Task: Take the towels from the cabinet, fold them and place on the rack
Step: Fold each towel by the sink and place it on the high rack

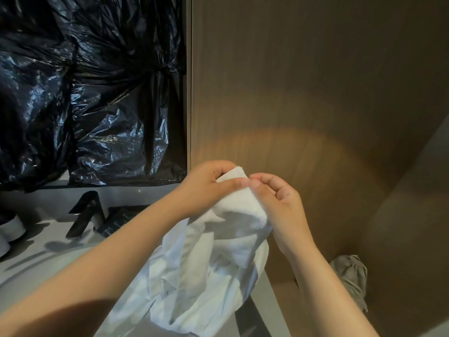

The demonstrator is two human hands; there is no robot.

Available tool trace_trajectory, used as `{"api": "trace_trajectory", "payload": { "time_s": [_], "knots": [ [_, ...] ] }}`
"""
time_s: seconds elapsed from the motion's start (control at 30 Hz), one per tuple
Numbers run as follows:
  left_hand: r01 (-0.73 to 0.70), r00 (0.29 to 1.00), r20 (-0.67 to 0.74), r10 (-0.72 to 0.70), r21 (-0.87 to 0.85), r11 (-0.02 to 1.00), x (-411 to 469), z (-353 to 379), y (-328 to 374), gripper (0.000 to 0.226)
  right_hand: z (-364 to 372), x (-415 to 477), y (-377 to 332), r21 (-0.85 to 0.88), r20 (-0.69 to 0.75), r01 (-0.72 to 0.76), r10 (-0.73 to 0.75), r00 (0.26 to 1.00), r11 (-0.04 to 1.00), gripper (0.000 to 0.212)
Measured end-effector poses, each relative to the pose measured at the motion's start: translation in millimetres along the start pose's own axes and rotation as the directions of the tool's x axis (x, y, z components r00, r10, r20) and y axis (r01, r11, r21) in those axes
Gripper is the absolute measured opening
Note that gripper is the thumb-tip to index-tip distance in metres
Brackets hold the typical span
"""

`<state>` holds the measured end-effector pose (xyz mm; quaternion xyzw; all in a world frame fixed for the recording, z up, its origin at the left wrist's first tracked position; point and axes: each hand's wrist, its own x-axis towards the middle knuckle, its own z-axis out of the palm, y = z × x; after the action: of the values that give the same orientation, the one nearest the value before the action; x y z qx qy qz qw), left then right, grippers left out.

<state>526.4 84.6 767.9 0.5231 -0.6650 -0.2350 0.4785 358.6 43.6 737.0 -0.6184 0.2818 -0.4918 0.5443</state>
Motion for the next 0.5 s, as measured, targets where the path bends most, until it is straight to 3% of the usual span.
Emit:
{"api": "trace_trajectory", "payload": {
  "time_s": [0.27, 0.5],
  "knots": [
    [-0.112, 0.968, -0.207, 0.139, 0.136, 0.984, 11, -16, 12, 0.027, -11, -4, 1, -0.088, 0.156, -0.011, 0.025, 0.987, 0.996, 0.018],
    [-0.098, 0.900, -0.391, 0.192, 0.248, 0.964, 32, -47, 14, 0.033, -23, -10, 0, -0.140, 0.140, -0.069, 0.089, 0.986, 0.988, 0.038]
  ]
}}
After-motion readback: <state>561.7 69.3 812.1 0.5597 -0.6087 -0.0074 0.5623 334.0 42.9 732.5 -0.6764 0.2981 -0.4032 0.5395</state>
